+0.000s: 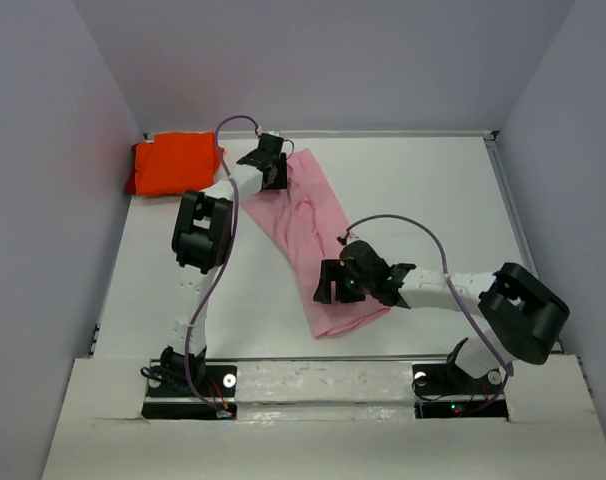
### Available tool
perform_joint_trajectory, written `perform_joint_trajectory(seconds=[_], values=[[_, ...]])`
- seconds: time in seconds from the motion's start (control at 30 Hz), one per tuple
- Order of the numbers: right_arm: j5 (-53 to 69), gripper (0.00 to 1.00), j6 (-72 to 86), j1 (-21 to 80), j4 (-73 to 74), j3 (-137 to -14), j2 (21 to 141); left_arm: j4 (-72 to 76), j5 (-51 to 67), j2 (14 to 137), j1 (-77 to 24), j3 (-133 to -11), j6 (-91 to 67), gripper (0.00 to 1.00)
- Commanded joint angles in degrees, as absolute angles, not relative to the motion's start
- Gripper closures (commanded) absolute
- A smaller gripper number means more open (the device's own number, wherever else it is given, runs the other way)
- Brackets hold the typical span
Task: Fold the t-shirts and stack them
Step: Rotate the tshirt 90 degrees
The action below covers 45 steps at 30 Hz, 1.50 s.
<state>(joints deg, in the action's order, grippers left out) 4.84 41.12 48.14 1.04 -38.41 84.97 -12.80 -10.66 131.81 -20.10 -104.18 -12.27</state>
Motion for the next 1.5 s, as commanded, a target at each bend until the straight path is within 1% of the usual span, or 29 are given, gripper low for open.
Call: perform_joint_trajectory(seconds=[0.0,0.1,0.3,0.43,0.57,0.67,0.8,0.9,1.0,1.03,1.1,1.13,1.2,1.23,1.27,1.3,1.33,1.4,1.43,1.47], values=[[4.0,0.25,43.9,53.8,6.2,-39.3,90.9,-13.1,-8.4,133.9,-20.7,-108.8,-11.6,0.36],[3.3,0.25,44.4,57.6,6.4,-43.8,95.0,-13.9,-8.2,135.6,-20.9,-111.1,-11.3,0.36],[3.1,0.25,44.9,60.8,6.2,-50.8,101.1,-15.7,-6.2,139.2,-21.0,-117.4,-10.5,0.36],[2.8,0.25,44.5,61.5,6.3,-53.7,103.4,-17.7,-4.8,142.3,-21.3,-124.3,-10.4,0.36],[1.8,0.25,44.0,61.5,7.0,-54.0,102.7,-18.2,-4.7,142.8,-21.4,-125.4,-9.9,0.36],[0.2,0.25,41.9,62.0,9.7,-54.7,99.1,-17.6,-6.9,139.8,-21.4,-123.5,-8.7,0.36],[-8.7,0.24,36.7,62.1,18.2,-60.5,94.8,-15.9,-9.8,131.3,-21.5,-121.0,-8.0,0.36],[-11.8,0.24,34.0,62.1,21.6,-64.8,91.9,-17.0,-11.4,126.6,-21.5,-120.8,-7.8,0.36],[-15.6,0.24,32.8,62.1,25.0,-66.2,87.8,-18.5,-13.4,118.8,-22.1,-116.9,-8.5,0.36],[-16.9,0.23,32.3,62.1,25.8,-65.9,86.5,-18.3,-14.0,114.0,-22.3,-113.0,-8.9,0.36],[-18.0,0.23,32.3,62.1,26.5,-65.0,83.9,-17.3,-14.3,108.8,-22.9,-108.4,-8.6,0.36],[-19.1,0.23,32.8,62.1,27.2,-64.3,81.6,-17.1,-15.8,104.1,-23.5,-106.2,-9.2,0.36],[-20.7,0.23,33.4,62.1,27.9,-62.5,79.5,-17.3,-15.0,99.3,-23.7,-98.4,-11.0,0.36],[-22.3,0.23,34.4,62.1,28.1,-60.0,77.7,-16.7,-12.9,94.4,-24.0,-91.6,-13.4,0.36],[-22.5,0.23,34.9,61.3,28.6,-57.5,77.2,-14.9,-10.0,89.1,-24.3,-87.8,-14.6,0.36],[-22.5,0.23,35.5,61.3,28.6,-57.5,76.6,-14.9,-10.0,89.0,-24.3,-83.5,-15.9,0.36],[-23.1,0.23,36.6,60.7,28.7,-54.8,75.4,-11.8,-8.4,83.2,-25.0,-74.7,-18.9,0.37],[-23.6,0.23,37.6,59.0,29.4,-52.0,74.0,-7.8,-7.0,76.8,-26.1,-66.1,-20.7,0.38],[-24.0,0.23,38.3,58.2,29.6,-50.5,73.1,-5.6,-6.2,71.6,-26.5,-62.6,-21.8,0.38],[-23.5,0.23,39.6,57.2,29.5,-47.1,72.0,-5.5,-5.7,69.5,-26.8,-59.5,-22.7,0.38]])
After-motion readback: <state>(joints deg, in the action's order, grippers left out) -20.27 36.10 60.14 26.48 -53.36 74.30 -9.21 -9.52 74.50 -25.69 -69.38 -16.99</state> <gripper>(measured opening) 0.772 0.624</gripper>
